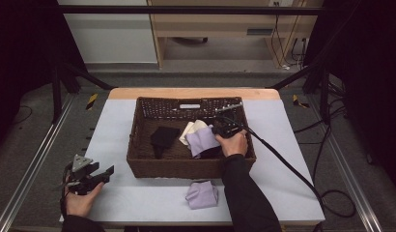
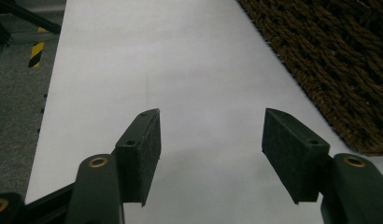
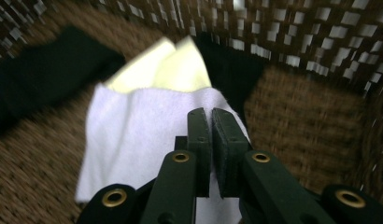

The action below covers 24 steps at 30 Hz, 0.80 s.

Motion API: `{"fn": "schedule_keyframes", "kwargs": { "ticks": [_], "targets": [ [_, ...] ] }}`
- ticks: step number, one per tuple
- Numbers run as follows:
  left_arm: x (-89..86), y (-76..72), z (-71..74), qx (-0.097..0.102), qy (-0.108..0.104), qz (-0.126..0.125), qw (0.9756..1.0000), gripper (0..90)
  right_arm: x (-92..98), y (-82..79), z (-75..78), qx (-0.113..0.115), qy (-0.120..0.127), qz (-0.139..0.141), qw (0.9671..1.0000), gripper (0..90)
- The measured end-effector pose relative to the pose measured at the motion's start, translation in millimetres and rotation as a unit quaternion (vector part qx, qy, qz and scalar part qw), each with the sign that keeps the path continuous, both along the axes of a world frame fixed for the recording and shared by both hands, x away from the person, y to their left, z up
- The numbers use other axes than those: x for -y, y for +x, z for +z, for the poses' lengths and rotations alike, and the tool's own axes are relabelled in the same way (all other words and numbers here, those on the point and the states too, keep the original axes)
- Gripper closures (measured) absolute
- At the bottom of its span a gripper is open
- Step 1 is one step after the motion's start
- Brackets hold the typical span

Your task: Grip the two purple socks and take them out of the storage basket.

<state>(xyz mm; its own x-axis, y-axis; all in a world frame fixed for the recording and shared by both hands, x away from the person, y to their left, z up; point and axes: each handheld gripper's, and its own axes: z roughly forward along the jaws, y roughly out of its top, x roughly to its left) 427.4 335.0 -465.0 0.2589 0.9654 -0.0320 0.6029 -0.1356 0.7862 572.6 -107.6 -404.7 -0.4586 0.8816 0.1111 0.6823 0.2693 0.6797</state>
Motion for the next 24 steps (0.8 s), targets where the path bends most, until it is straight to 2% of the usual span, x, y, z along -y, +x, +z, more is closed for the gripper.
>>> {"fn": "schedule_keyframes", "kwargs": {
  "ticks": [3,5,13,17,24],
  "targets": [
    [0.3,0.1,-0.1,0.000,0.000,0.000,1.0000,37.2,1.4,-4.5,7.0,0.042,0.016,0.006,0.9990,86.3],
    [0.0,0.1,0.0,-0.001,0.001,-0.001,1.0000,37.2,2.0,-6.7,11.5,0.058,0.030,0.011,0.9978,86.3],
    [0.4,0.4,-0.5,-0.001,0.000,0.000,1.0000,37.1,10.5,-16.8,33.5,0.102,0.075,0.025,0.9917,86.6],
    [0.8,0.3,-0.5,-0.001,0.001,0.001,1.0000,37.1,18.0,-25.2,48.5,0.126,0.095,0.030,0.9870,86.7],
    [0.6,0.4,-0.6,-0.002,0.001,0.001,1.0000,37.1,28.4,-38.5,66.8,0.155,0.126,0.044,0.9789,86.9]
  ]
}}
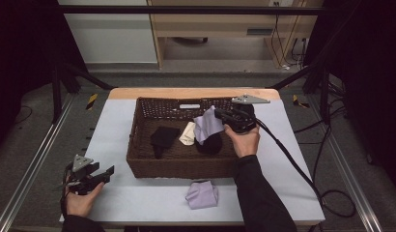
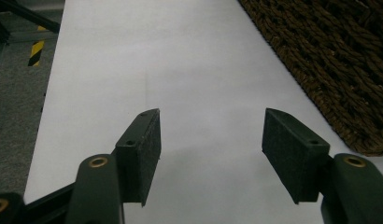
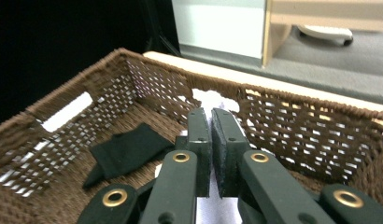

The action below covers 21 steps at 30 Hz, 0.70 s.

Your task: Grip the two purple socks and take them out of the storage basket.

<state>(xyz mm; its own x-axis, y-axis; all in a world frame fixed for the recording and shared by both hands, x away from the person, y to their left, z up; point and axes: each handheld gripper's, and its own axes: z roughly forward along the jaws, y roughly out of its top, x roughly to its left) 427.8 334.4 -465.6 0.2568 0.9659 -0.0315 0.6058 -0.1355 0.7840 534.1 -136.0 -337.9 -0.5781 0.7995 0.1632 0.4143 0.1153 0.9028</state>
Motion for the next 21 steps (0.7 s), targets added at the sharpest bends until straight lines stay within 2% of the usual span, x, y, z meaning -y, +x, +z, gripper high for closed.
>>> {"fn": "schedule_keyframes", "kwargs": {
  "ticks": [9,21],
  "targets": [
    [0.3,-0.1,-0.2,0.000,0.000,0.000,1.0000,37.1,8.8,-21.1,17.7,0.035,0.029,0.024,0.9987,87.0],
    [0.4,-0.4,0.2,0.000,0.000,0.000,1.0000,37.2,9.4,-47.3,47.1,0.068,0.041,0.062,0.9949,87.0]
  ]
}}
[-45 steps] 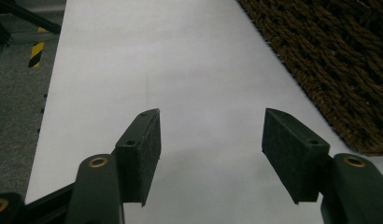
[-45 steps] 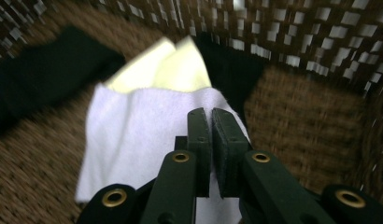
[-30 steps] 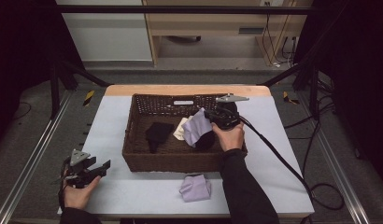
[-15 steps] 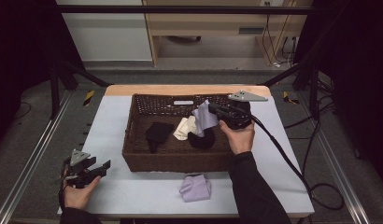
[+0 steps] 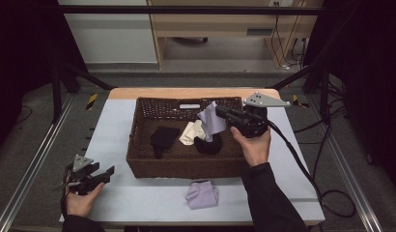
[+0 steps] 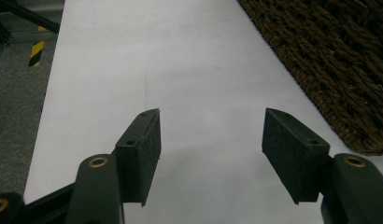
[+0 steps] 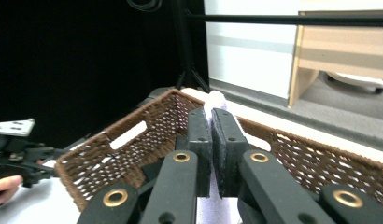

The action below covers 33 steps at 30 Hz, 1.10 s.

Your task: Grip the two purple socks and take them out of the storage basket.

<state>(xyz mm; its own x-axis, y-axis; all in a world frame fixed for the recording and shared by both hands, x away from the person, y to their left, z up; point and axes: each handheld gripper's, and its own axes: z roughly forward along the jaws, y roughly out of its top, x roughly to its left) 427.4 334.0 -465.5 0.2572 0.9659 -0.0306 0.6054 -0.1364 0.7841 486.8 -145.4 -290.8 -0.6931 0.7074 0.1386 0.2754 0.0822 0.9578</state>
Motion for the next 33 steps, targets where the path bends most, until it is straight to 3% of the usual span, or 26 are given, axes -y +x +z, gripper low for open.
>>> {"fn": "schedule_keyframes", "kwargs": {
  "ticks": [4,13,27,33],
  "targets": [
    [0.1,0.0,0.0,0.000,0.000,0.000,1.0000,37.2,-2.9,-9.7,7.7,0.004,0.010,0.020,0.9997,87.0],
    [0.4,-0.1,0.2,-0.001,0.001,0.000,1.0000,37.3,-10.0,-30.7,14.8,0.011,0.006,0.061,0.9981,87.0],
    [0.6,-0.7,0.9,0.002,0.002,0.001,1.0000,38.1,-21.8,-61.9,17.3,0.011,-0.001,0.117,0.9930,87.1],
    [0.7,-0.4,0.6,0.001,0.002,0.001,1.0000,38.3,-29.4,-72.4,17.0,0.007,0.001,0.145,0.9894,87.1]
  ]
}}
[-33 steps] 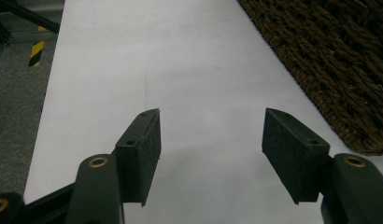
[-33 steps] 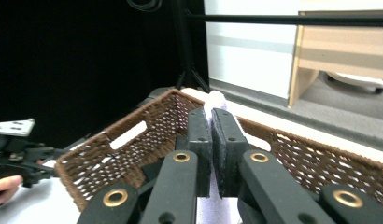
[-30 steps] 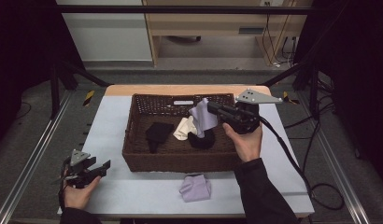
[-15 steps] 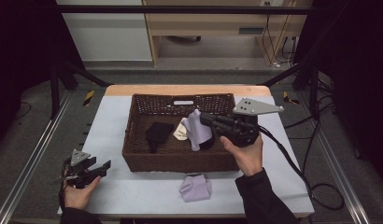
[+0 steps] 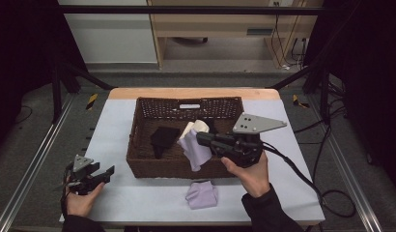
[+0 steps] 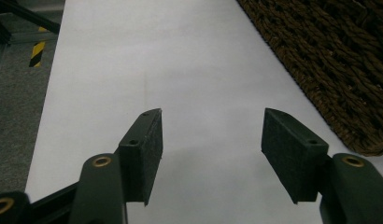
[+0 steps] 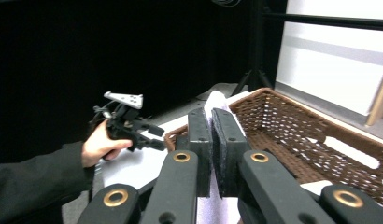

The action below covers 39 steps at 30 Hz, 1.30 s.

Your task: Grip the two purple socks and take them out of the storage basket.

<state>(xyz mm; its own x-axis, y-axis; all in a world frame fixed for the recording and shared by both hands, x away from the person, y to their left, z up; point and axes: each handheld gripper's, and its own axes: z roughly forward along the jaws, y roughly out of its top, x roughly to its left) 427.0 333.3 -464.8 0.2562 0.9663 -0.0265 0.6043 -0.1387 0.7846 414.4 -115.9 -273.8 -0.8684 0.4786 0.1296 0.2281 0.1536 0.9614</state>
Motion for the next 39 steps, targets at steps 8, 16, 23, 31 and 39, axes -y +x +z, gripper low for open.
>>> {"fn": "schedule_keyframes", "kwargs": {
  "ticks": [8,16,23,31,39],
  "targets": [
    [0.6,-0.4,0.3,0.001,-0.001,-0.001,1.0000,38.3,-13.1,-11.9,-14.7,-0.012,-0.032,0.024,0.9992,87.0],
    [0.7,-0.9,0.5,0.002,-0.002,0.001,1.0000,38.4,-30.1,-15.8,-47.2,-0.039,-0.075,0.038,0.9957,86.9],
    [0.9,-0.9,0.6,0.002,0.001,0.000,1.0000,38.4,-29.5,-13.3,-79.9,-0.072,-0.094,0.031,0.9925,86.9],
    [0.6,-1.0,0.6,0.001,0.001,0.000,1.0000,38.4,-26.1,-7.4,-116.3,-0.101,-0.126,0.009,0.9869,86.7],
    [0.8,-0.8,0.3,0.001,0.001,0.000,1.0000,38.4,-20.4,-0.7,-149.8,-0.117,-0.153,-0.026,0.9808,86.0]
  ]
}}
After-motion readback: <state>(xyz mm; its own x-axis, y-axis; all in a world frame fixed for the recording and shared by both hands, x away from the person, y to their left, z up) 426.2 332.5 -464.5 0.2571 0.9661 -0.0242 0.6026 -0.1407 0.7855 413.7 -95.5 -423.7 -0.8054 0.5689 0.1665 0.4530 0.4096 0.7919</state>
